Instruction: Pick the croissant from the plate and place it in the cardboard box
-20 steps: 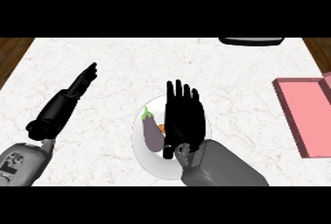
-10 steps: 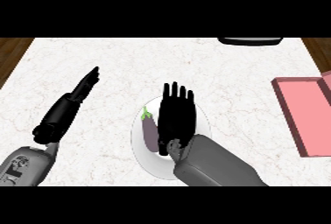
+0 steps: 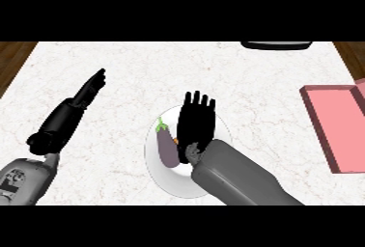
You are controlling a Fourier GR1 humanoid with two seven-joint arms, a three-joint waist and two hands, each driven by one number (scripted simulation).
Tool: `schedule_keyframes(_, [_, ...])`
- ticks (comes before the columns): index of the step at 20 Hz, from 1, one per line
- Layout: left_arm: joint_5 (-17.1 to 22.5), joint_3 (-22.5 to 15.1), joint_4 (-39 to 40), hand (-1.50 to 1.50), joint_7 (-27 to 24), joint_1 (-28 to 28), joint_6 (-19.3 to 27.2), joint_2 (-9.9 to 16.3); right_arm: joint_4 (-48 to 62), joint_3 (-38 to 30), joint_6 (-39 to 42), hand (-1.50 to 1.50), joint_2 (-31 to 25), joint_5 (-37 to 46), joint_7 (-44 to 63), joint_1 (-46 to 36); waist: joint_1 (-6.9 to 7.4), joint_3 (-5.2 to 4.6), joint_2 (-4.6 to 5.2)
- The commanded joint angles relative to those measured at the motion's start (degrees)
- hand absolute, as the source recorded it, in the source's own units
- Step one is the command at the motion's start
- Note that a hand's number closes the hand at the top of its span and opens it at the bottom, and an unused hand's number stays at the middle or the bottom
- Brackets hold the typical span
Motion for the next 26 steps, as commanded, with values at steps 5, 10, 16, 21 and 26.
schedule_keyframes(5, [0.41,2.10,1.60,0.00,1.59,-1.80,-2.17,-0.61,5.26,1.46,-2.63,-1.50,1.13,-0.95,8.95,-0.82,-0.51,0.02,0.06])
schedule_keyframes(10, [-0.96,2.83,-2.89,0.00,1.51,2.17,-2.89,0.17,5.98,1.86,-5.67,-1.50,1.14,-2.65,6.80,-0.51,-0.07,0.04,-0.08])
schedule_keyframes(16, [-2.33,4.21,1.74,0.00,1.05,-2.04,-2.28,-2.54,9.01,3.46,-6.59,-1.50,1.14,-2.34,7.60,0.41,-0.59,0.02,0.06])
schedule_keyframes(21, [-2.20,3.70,-4.99,0.00,2.74,4.10,-2.91,-2.53,9.99,2.82,-7.53,-1.50,1.14,-0.37,6.87,2.76,-0.47,0.05,-0.23])
schedule_keyframes(26, [-5.80,3.41,-0.71,0.00,2.12,0.59,-2.43,-5.11,12.11,1.74,-8.50,-1.50,1.15,-3.11,4.34,1.14,-0.57,0.04,0.00])
